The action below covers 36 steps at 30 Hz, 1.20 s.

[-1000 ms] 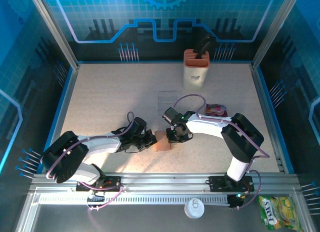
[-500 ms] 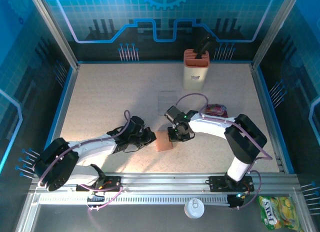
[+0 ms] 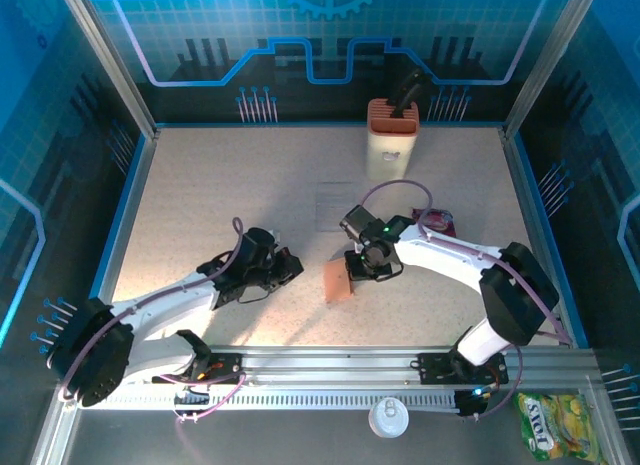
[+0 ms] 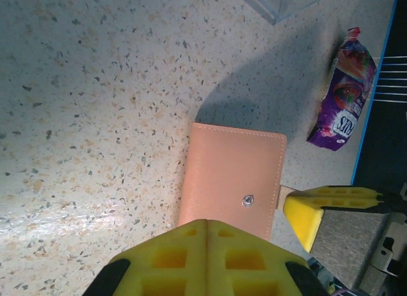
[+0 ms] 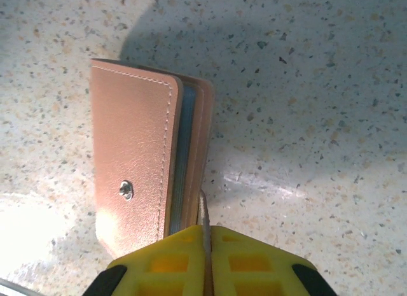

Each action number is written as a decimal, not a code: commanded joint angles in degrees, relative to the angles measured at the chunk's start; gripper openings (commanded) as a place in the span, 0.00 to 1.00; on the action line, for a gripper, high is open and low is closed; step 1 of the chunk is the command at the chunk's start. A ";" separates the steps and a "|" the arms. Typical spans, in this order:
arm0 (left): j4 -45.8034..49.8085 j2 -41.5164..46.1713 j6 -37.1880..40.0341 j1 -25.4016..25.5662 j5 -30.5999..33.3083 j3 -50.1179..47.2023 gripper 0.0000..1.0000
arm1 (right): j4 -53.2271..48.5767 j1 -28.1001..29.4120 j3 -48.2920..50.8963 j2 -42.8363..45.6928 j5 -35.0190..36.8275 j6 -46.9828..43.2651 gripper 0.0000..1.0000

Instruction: Take the credit cards out of the card holder

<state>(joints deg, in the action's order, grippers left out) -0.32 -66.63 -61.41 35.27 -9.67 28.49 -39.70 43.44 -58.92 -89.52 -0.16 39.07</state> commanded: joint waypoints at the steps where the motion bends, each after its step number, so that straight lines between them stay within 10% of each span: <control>1: 2.78 2.34 1.96 -0.75 -0.07 0.55 0.00 | -2.42 0.80 -3.20 1.25 -1.80 -1.10 0.10; 36: -0.73 -5.99 1.99 -0.71 -3.88 0.16 0.00 | -7.58 4.11 -7.63 -0.38 1.36 -4.26 0.11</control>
<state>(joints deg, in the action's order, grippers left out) 0.60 -71.40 -59.66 34.57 -11.88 28.47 -45.12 48.47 -68.27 -91.83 -0.03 35.68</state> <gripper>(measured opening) 0.056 0.114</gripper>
